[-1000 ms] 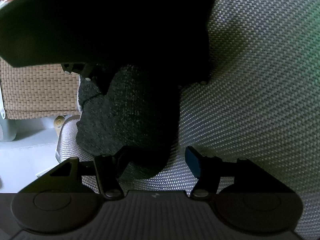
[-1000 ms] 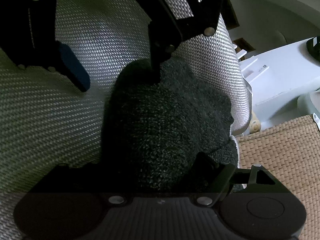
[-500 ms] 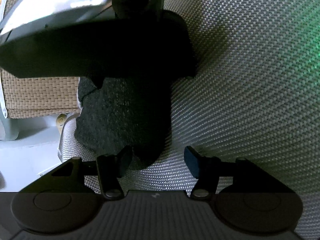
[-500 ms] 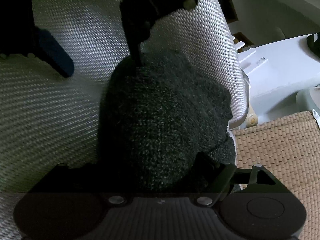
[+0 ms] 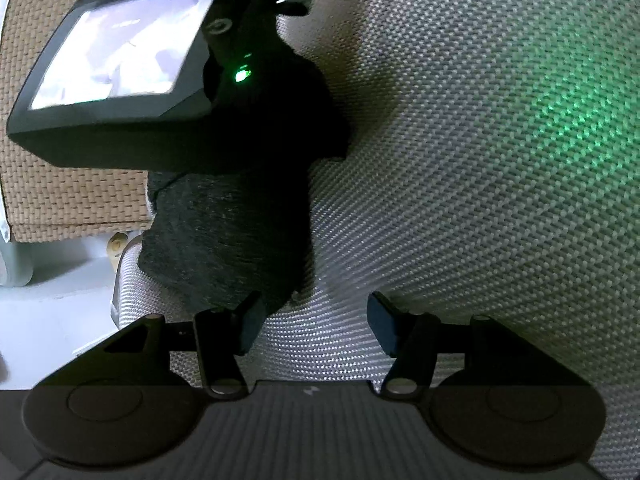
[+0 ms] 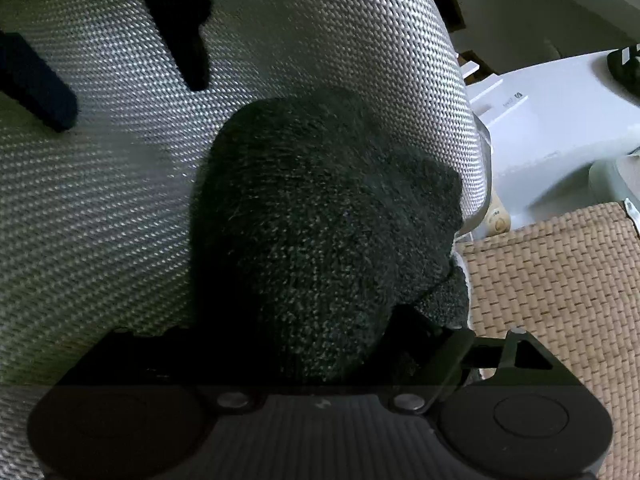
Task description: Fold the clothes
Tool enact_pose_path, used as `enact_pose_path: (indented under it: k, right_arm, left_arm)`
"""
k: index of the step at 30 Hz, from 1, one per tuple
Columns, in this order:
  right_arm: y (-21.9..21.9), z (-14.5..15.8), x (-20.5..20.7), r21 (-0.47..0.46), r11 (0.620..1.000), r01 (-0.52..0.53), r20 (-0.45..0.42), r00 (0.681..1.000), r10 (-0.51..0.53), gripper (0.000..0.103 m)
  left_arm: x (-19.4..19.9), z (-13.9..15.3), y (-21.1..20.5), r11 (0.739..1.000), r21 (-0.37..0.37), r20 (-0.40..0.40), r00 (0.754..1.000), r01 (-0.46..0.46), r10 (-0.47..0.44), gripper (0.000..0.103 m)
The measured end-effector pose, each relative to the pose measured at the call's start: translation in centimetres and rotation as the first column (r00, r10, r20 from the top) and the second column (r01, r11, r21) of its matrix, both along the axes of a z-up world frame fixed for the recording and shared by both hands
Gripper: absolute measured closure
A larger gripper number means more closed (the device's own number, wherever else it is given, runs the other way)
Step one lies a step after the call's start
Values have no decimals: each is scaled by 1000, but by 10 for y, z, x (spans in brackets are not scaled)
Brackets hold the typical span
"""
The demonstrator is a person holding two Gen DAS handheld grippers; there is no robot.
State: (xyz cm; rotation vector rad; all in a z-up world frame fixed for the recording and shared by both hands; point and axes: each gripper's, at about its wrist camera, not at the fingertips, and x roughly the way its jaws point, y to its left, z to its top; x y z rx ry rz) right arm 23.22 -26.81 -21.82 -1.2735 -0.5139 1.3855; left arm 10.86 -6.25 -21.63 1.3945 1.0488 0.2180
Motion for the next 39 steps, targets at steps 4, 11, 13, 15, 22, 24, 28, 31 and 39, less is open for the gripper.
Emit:
enact_pose_path:
  k: [4,11,13,15,22,24,28,31,39]
  right_arm:
    - [6,0,3,0,1000,11,0,1000,-11,17]
    - [14,1,9,4,1000,19,5,1000,-20,16]
    - [16,1,10,3,1000,25,7,1000,-25,15]
    - [19,1,12,2,1000,30,12,999,-30,15]
    - [28,2,15,-2,999,40,18,999,-40,14]
    - [30,1,16,-2,999,42,22,999,-42,13]
    - [35,1,18,-5,999,45,33,998,-44,13]
    - [38,1,19,-4,999,54,38,998,-54,13]
    - [46,2,24,-2,997,75,24,997,-75,11]
  left_arm:
    - [-2,-4,-2,1000,-4,-8,1000,5,-5,42]
    - [-3,-4,-3,1000,-7,-13,1000,7,-7,44]
    - [-4,-4,-4,1000,-8,-13,1000,8,-9,44]
    - [-5,-4,-4,1000,-9,-13,1000,9,-9,45]
    - [-6,-4,-4,1000,-13,-13,1000,12,-12,45]
    - [-6,-4,-3,1000,-13,-12,1000,12,-12,46]
    - [-9,-6,-5,1000,-14,-10,1000,11,-11,46]
    - [-10,-6,-5,1000,-15,-8,1000,9,-10,46]
    - [-7,-5,1,1000,-17,-4,1000,7,-7,46]
